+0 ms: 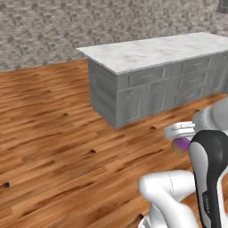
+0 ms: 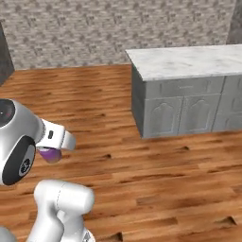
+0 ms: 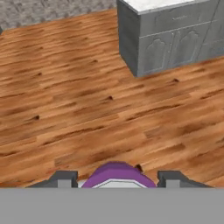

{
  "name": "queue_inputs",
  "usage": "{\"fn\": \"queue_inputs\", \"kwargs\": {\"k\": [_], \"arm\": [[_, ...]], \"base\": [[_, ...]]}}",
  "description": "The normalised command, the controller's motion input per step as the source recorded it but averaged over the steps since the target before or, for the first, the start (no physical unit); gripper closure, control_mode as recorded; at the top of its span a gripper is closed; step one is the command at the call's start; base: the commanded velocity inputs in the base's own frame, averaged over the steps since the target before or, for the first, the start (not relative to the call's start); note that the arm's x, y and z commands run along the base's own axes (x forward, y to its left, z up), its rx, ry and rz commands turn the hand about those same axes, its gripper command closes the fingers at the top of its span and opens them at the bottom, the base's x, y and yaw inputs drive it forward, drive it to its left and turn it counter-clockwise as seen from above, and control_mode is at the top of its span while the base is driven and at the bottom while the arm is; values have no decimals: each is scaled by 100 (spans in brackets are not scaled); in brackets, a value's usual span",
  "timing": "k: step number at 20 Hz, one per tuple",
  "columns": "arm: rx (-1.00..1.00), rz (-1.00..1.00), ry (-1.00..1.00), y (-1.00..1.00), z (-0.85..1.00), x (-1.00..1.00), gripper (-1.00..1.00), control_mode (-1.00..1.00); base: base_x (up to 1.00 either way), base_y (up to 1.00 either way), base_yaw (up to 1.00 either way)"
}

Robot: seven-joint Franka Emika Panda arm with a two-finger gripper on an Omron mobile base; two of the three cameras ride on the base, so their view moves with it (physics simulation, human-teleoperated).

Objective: Move the drinks to the dining counter.

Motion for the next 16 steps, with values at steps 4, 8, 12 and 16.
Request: {"fn": "queue_inputs", "kwargs": {"k": [4,8,12,16], "arm": [[0,0,0,0,0,0,100,100],[0,0,0,0,0,0,100,100],[0,0,0,0,0,0,100,100],[0,0,0,0,0,0,100,100]], "base": [[100,-45,41],[100,-65,27],[100,-68,23],[100,-73,22]]}}
